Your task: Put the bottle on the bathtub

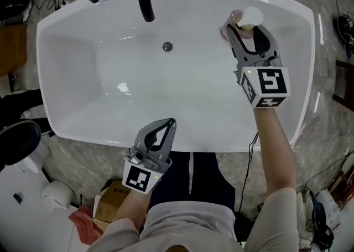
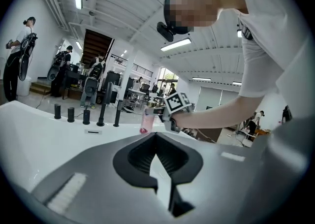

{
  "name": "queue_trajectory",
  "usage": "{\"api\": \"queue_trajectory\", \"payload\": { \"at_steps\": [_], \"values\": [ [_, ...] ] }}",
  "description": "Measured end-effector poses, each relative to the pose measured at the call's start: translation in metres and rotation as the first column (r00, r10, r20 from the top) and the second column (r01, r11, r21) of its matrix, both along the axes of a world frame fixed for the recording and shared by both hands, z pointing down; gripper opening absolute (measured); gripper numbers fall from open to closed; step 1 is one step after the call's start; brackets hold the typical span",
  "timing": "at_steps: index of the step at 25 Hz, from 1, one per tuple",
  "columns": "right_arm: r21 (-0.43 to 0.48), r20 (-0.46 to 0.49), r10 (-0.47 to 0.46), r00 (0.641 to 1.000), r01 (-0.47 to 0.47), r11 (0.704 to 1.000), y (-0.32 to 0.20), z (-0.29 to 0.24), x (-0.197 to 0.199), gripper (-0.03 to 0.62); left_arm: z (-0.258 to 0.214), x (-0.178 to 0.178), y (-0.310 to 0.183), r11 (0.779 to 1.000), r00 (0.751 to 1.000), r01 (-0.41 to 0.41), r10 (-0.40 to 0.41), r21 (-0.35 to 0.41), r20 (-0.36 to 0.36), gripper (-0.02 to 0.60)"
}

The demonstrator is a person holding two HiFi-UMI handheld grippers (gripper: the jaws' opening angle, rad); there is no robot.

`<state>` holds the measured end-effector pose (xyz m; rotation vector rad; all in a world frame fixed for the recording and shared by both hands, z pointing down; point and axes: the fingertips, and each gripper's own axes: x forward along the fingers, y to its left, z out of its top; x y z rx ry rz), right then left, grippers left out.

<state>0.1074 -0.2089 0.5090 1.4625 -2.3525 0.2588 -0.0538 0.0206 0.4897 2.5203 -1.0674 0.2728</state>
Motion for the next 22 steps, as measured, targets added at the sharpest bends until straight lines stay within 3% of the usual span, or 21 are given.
{"api": "queue_trajectory", "payload": {
  "at_steps": [5,10,15,22],
  "values": [
    [-0.036,-0.012,0.011,1.000,-0.011,0.999,-0.070,0.018,0.005,0.212,-0.002,0.009,0.010,0.998,0.998,-0.069,0.069,0.002,-0.001,0.009],
    [-0.029,-0.016,0.027,0.999,-0.028,0.999,-0.126,0.023,0.013,0.211,-0.002,0.004,0.000,1.000,1.000,-0.016,0.016,-0.024,-0.009,0.009],
    [-0.011,-0.021,0.099,0.995,-0.099,0.995,-0.175,0.019,0.020,0.210,-0.004,-0.003,-0.006,1.000,0.999,-0.018,0.019,-0.025,0.027,0.009],
    [-0.028,0.002,0.142,0.990,-0.142,0.989,-0.207,0.037,0.033,0.210,0.002,-0.019,-0.013,0.999,0.999,0.013,-0.011,-0.042,0.048,0.009]
  ]
}}
